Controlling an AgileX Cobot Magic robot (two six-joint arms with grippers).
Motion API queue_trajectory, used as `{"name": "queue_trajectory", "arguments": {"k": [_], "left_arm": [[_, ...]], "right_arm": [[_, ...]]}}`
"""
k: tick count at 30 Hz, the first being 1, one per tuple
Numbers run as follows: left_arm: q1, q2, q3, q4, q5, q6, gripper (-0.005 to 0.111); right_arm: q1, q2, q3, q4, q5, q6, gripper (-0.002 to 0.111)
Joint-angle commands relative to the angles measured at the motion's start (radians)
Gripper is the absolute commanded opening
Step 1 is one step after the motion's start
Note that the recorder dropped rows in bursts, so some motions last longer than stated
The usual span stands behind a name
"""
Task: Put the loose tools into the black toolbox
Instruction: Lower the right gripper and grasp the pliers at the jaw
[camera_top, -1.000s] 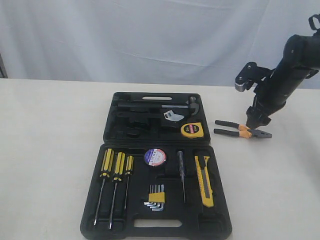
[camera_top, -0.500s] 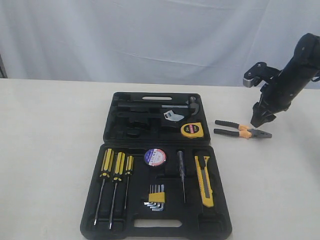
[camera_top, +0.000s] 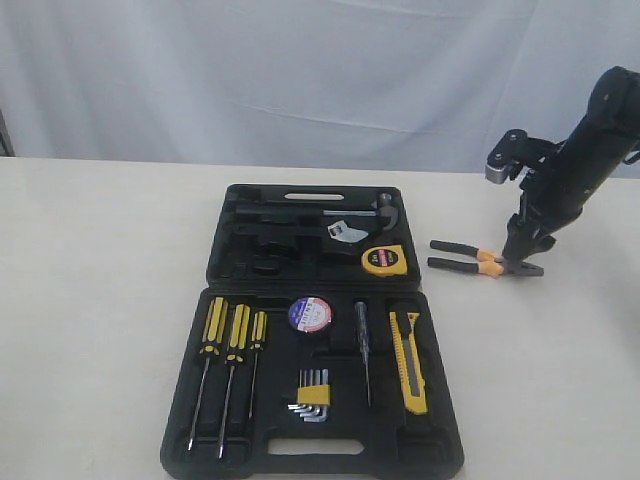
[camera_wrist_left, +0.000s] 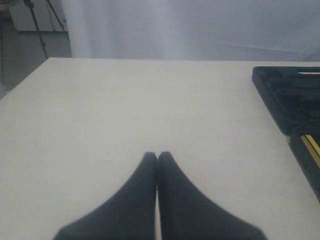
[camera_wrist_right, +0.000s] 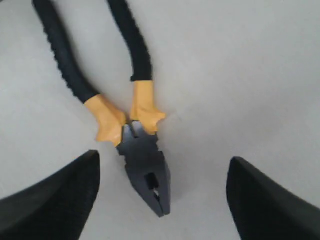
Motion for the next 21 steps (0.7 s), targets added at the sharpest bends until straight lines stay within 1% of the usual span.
{"name": "queue_trajectory", "arguments": {"k": [1,10,21], "left_arm": [[-0.005,-0.001,0.003,0.000,-0.005,-0.006,0.000],[-0.005,-0.001,0.003,0.000,-0.005,-0.006,0.000],[-0.005,-0.001,0.003,0.000,-0.005,-0.006,0.000]], "right_arm": [[0.006,-0.002,-0.004,0.036,0.025,-0.080,0.074],[0.006,0.011,-0.004,0.059,0.022,-0.180,0.073],[0.006,0.055,-0.004,0.057,-0.030,-0.202,0.073]]}}
